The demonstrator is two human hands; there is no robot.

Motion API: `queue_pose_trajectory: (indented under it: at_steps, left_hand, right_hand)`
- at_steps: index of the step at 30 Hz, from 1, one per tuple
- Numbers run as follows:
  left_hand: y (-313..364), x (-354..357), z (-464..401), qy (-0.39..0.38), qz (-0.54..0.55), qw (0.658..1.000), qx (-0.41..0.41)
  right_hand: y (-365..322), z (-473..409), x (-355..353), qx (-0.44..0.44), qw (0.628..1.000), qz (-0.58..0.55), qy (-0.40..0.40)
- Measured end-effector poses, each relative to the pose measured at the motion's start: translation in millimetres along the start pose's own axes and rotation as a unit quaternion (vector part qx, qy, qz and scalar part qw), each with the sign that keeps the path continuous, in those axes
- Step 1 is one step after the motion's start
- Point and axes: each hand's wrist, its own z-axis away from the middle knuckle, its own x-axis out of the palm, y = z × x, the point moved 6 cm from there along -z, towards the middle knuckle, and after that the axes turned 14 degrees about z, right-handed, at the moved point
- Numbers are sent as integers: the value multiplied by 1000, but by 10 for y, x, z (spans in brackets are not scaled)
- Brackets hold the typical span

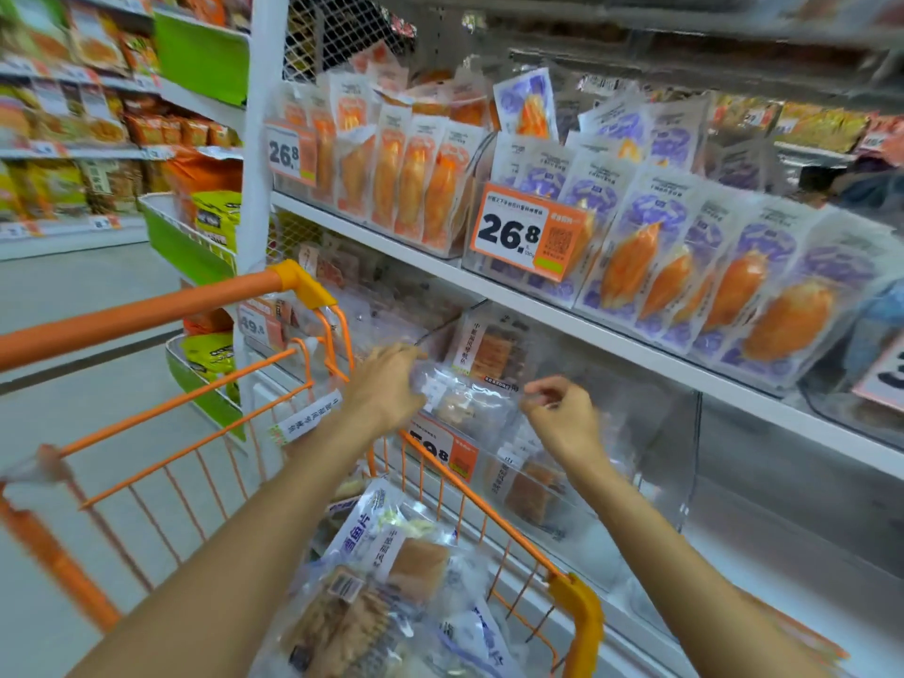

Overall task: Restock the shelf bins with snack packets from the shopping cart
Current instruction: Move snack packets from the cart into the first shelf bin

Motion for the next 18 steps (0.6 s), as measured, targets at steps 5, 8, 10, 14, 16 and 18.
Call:
queue_pose_trajectory:
  at_steps: [5, 8, 10, 14, 16, 18]
  left_hand:
    - [-256, -186, 662, 16, 19, 997, -73]
    - [-491, -184, 1063, 20, -1, 994, -106]
    - [-653, -125, 1307, -10, -9, 993, -117]
    - [-960, 129, 1667, -159, -8, 971, -175]
    - [-1034, 135, 1703, -167, -22, 967, -191]
    - [-1066, 105, 1666, -152, -23, 968, -198]
  right_hand:
    - [-293, 536, 213, -96, 993, 4, -75]
    - [-421, 858, 489, -169, 975, 53, -133]
    - [-424, 1024, 736, -207, 948, 139, -199]
    - [-207, 1288, 1137, -218, 877, 261, -340]
    - [-127, 1341, 1209, -222, 860, 300, -349]
    - [-115, 1350, 1207, -219, 855, 321, -343]
